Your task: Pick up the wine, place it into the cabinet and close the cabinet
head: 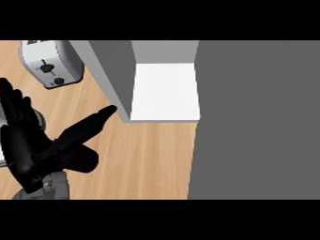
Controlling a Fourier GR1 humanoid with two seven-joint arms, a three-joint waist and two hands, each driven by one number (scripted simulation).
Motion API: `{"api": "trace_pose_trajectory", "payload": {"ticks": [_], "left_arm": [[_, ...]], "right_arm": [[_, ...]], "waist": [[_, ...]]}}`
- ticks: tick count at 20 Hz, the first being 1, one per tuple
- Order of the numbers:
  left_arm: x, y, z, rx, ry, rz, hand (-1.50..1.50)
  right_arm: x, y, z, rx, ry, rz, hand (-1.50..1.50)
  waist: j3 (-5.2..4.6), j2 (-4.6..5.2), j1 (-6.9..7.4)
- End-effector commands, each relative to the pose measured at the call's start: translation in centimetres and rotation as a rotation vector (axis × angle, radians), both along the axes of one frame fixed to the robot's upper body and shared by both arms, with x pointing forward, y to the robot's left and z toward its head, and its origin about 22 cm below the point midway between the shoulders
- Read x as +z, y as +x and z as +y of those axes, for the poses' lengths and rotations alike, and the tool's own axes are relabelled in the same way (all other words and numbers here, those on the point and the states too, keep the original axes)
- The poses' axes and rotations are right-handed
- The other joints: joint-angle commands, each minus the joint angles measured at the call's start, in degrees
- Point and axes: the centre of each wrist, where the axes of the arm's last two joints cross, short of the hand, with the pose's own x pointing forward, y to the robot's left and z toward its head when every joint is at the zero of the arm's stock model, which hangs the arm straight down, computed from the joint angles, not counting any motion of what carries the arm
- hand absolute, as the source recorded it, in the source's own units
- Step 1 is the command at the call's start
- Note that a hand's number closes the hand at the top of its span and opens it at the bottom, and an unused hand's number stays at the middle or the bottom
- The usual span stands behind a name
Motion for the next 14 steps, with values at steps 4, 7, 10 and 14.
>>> {"api": "trace_pose_trajectory", "payload": {"ticks": [4,7,10,14], "left_arm": [[-4.2,-0.8,3.9,0.071,-0.011,0.016,-1.50],[-5.1,-2.0,3.9,0.060,-0.020,0.019,-1.50],[-8.4,-1.9,2.8,0.062,-0.040,0.053,-1.50],[-9.0,-2.5,4.1,0.068,-0.040,0.044,-1.50]], "right_arm": [[1.5,-2.4,-0.5,0.071,0.040,-0.006,-1.50],[0.6,-1.7,0.5,0.074,0.042,-0.006,-1.50],[0.9,-2.3,-1.6,0.087,0.040,-0.028,-1.50],[0.1,-2.9,-1.0,0.078,0.050,-0.012,-1.50]], "waist": [[-0.05,-0.02,-0.03],[-0.02,-0.03,0.31],[-0.03,-0.02,-0.26],[0.00,-0.05,-0.02]]}}
